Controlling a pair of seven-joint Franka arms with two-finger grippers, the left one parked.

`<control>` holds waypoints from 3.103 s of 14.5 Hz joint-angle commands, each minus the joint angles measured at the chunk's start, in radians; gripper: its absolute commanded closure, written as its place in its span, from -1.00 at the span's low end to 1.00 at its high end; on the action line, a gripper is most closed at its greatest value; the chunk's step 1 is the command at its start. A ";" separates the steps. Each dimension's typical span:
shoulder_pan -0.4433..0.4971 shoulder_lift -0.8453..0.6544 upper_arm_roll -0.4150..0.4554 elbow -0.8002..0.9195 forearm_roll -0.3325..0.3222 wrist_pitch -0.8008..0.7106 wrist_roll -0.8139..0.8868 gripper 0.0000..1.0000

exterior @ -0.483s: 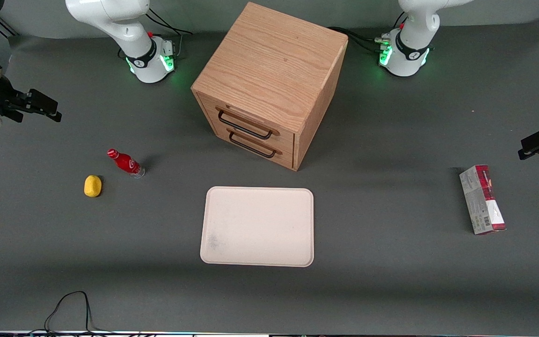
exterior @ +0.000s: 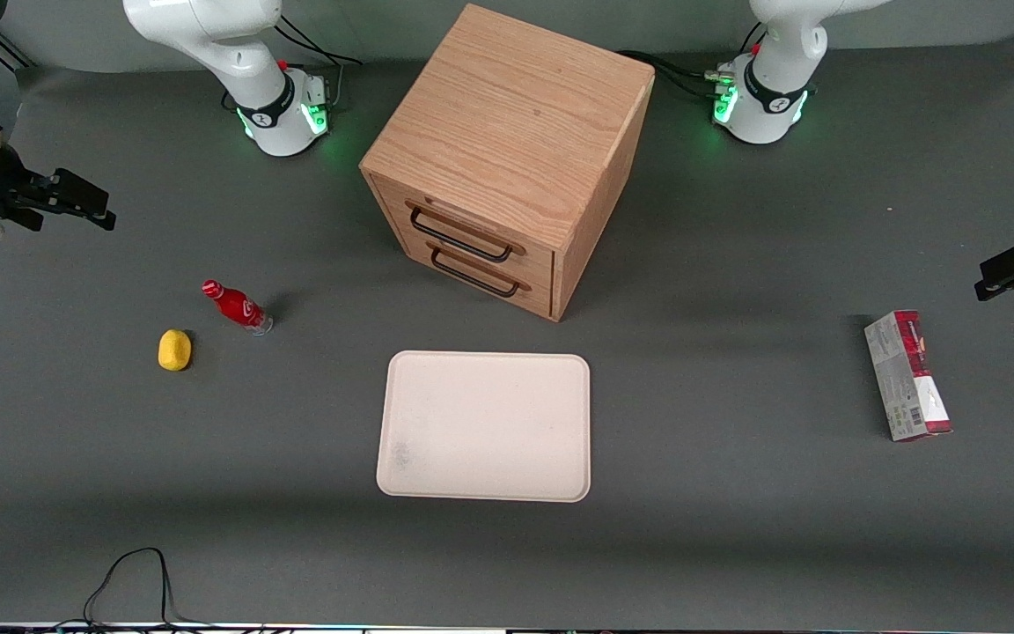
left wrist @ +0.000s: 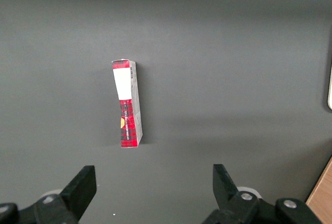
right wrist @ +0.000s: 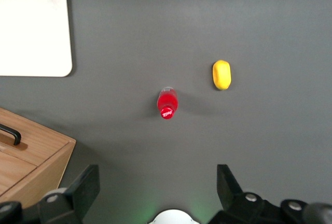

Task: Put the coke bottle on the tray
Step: 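Move the right gripper down over the red Coca-Cola bottle, then close the right gripper around the bottle's neck, then lift the bottle and carry it with the right gripper toward the cream tray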

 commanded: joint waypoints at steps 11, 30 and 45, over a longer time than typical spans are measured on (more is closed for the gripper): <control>0.003 -0.006 -0.005 -0.755 -0.001 0.870 0.004 -1.00; 0.001 0.042 -0.037 -0.720 -0.004 0.892 -0.090 1.00; 0.017 0.512 0.164 0.587 -0.004 0.041 -0.070 1.00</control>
